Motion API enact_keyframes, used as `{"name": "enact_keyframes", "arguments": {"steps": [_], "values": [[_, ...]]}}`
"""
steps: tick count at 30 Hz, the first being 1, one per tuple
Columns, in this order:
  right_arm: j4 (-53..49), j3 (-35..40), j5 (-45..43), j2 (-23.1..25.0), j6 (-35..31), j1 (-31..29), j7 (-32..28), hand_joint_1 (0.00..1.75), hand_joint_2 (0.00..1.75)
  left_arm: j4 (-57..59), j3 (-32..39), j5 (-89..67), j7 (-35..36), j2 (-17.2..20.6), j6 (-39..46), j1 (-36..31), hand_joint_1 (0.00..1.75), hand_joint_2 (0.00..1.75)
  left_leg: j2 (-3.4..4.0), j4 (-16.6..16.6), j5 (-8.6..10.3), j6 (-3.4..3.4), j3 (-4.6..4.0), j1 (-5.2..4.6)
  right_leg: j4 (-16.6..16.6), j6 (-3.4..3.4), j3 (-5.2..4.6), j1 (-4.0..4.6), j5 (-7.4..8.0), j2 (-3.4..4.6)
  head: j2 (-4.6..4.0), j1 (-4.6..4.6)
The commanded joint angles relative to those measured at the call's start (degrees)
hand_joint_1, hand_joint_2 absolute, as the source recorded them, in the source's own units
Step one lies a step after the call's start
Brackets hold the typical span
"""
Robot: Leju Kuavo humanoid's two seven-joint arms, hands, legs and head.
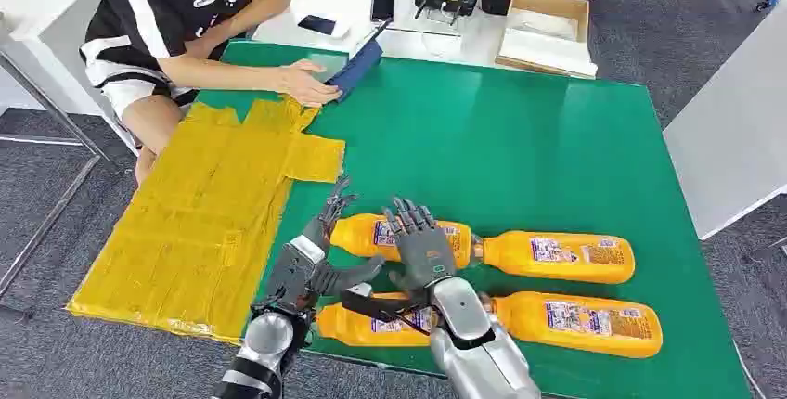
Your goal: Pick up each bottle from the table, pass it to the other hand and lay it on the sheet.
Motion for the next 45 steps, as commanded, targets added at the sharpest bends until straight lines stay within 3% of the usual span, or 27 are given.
{"name": "enact_keyframes", "arguments": {"steps": [1, 11, 17, 22, 23, 24, 25, 28, 32, 36, 38, 40, 43, 45], "values": [[15.41, 1.24, 0.25, -0.45, -0.64, -7.4, 1.31, 0.0, 1.75, 7.19, -1.14, 0.52, 0.08, -0.81, -0.18, -5.15, 0.0, 1.75, -0.18, -0.01, -0.07, -0.1, 0.25, 0.05, -0.04, -0.11, 0.32, 0.03, -0.12, -0.03, 0.0, 0.0], [15.45, 0.7, -0.02, -0.52, -0.27, -7.53, 1.99, 0.0, 1.75, 6.89, -1.19, 0.54, 0.07, -0.66, -0.17, -5.05, 0.0, 1.75, -0.17, 0.03, -0.11, -0.13, 0.33, 0.08, -0.02, -0.14, 0.4, 0.04, -0.15, 0.01, 0.0, -0.02], [18.91, -1.85, 1.08, -2.73, 3.16, -10.94, 6.46, 0.0, 1.75, 7.36, -1.15, 1.3, 0.1, -0.63, -0.22, -5.63, 0.0, 1.75, -0.22, 0.0, -0.05, -0.09, 0.33, 0.04, -0.03, -0.11, 0.39, 0.01, -0.11, -0.07, 0.0, -0.02], [21.42, -2.13, 4.69, -3.68, 7.32, -13.24, 13.96, 0.0, 1.75, 6.96, -1.19, 1.62, 0.15, -0.65, -0.33, -5.39, 0.0, 1.75, -0.31, 0.03, -0.06, -0.12, 0.45, 0.04, -0.02, -0.15, 0.54, 0.0, -0.15, -0.11, 0.0, -0.02], [21.62, -2.5, 4.92, -3.78, 7.77, -13.3, 15.13, 0.23, 1.75, 6.83, -1.14, 1.72, 0.24, -0.68, -0.38, -5.26, 0.0, 1.75, -0.24, 0.01, -0.03, -0.1, 0.41, 0.05, -0.04, -0.13, 0.47, 0.01, -0.1, -0.08, 0.0, 0.0], [21.79, -2.69, 5.39, -3.94, 8.07, -13.26, 16.11, 1.19, 1.75, 6.69, -1.1, 1.75, 0.28, -0.65, -0.41, -5.05, 0.0, 1.75, -0.3, 0.03, -0.07, -0.13, 0.49, 0.05, -0.03, -0.16, 0.58, 0.01, -0.15, -0.09, 0.0, 0.0], [21.93, -3.47, 5.3, -4.06, 8.18, -13.24, 16.42, 1.34, 1.75, 6.71, -1.06, 1.75, 0.28, -0.64, -0.42, -4.96, 0.0, 1.75, -0.22, 0.0, -0.03, -0.09, 0.45, 0.04, -0.05, -0.12, 0.5, 0.02, -0.09, -0.07, 0.0, -0.02], [22.04, -4.79, 5.79, -4.4, 7.77, -13.39, 16.57, 1.47, 1.75, 7.02, -0.89, 1.77, 0.29, -0.65, -0.43, -5.18, 0.0, 1.75, -0.29, 0.01, -0.08, -0.14, 0.58, 0.06, -0.05, -0.17, 0.67, 0.02, -0.15, -0.08, 0.0, 0.0], [21.53, -6.86, 5.97, -5.01, 5.46, -13.61, 16.7, 1.5, 1.75, 7.34, -0.63, 1.84, 0.22, -0.72, -0.49, -5.56, 0.0, 1.75, -0.29, -0.01, -0.01, -0.08, 0.47, 0.04, -0.04, -0.11, 0.55, 0.01, -0.09, -0.16, 0.0, -0.02], [20.61, -11.64, 4.71, -5.07, 0.85, -14.07, 15.43, 1.73, 1.75, 7.31, -0.02, 1.9, 0.05, -0.75, -0.48, -5.48, 0.0, 1.75, -0.35, 0.03, -0.07, -0.1, 0.57, 0.04, -0.02, -0.14, 0.69, 0.0, -0.16, -0.12, 0.0, -0.02], [18.89, -14.21, 2.98, -5.43, -3.69, -14.28, 13.25, 1.71, 1.75, 7.24, 0.1, 1.93, -0.19, -0.81, -0.5, -5.28, 0.0, 1.75, -0.26, 0.03, -0.07, -0.09, 0.53, 0.02, -0.01, -0.13, 0.62, -0.01, -0.13, -0.05, 0.0, 0.0], [18.21, -15.11, 2.65, -5.59, -3.77, -14.48, 12.71, 1.75, 1.75, 7.1, 0.07, 1.9, -0.31, -0.83, -0.53, -5.08, 0.0, 1.75, -0.26, 0.05, -0.06, -0.1, 0.49, 0.01, 0.02, -0.14, 0.58, -0.02, -0.13, -0.05, 0.0, -0.02], [11.47, -20.27, -2.86, -5.55, -16.28, -12.51, 5.16, 1.75, 1.75, 7.09, -0.23, 1.61, -0.9, -0.92, -0.14, -4.86, 0.0, 1.75, -0.24, 0.09, -0.11, -0.12, 0.44, 0.02, 0.05, -0.16, 0.56, 0.0, -0.16, 0.0, 0.0, -0.02], [-5.47, -26.9, -8.59, -3.92, -16.28, -6.25, -4.78, 1.75, 1.75, 7.52, -0.4, 1.43, -1.37, -1.03, 0.66, -4.81, 0.0, 1.75, -0.23, 0.06, -0.09, -0.1, 0.41, 0.0, 0.04, -0.13, 0.52, -0.02, -0.13, -0.03, 0.0, 0.0]]}}
